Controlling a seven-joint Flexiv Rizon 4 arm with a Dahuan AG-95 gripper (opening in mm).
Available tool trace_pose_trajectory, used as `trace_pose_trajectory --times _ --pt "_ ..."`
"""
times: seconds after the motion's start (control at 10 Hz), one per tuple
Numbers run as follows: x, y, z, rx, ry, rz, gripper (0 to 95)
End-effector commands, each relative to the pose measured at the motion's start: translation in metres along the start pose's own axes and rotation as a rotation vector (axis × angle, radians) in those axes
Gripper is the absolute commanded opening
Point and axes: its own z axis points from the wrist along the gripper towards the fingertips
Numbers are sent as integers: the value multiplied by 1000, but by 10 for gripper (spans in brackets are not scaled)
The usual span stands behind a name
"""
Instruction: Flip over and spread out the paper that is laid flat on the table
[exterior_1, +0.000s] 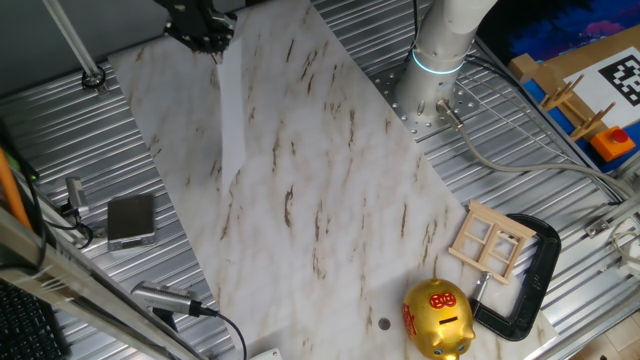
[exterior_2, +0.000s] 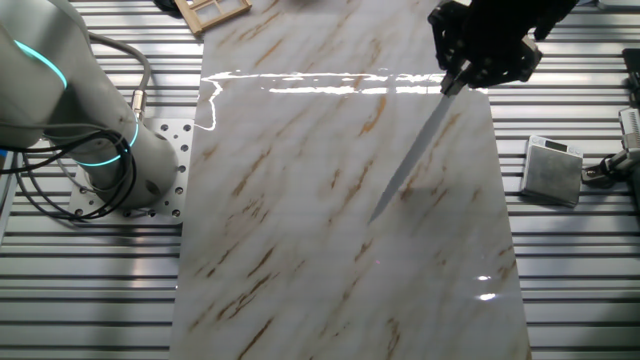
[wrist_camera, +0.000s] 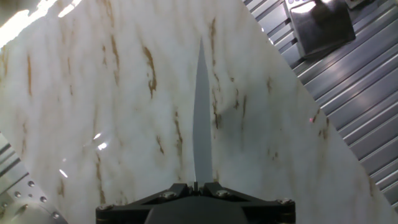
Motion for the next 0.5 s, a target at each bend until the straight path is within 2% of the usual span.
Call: trace_pose_trajectory --times 0.1,0.5 --pt "1 1 1 -1 -4 9 0" --pt "0 5 8 -2 -14 41 0"
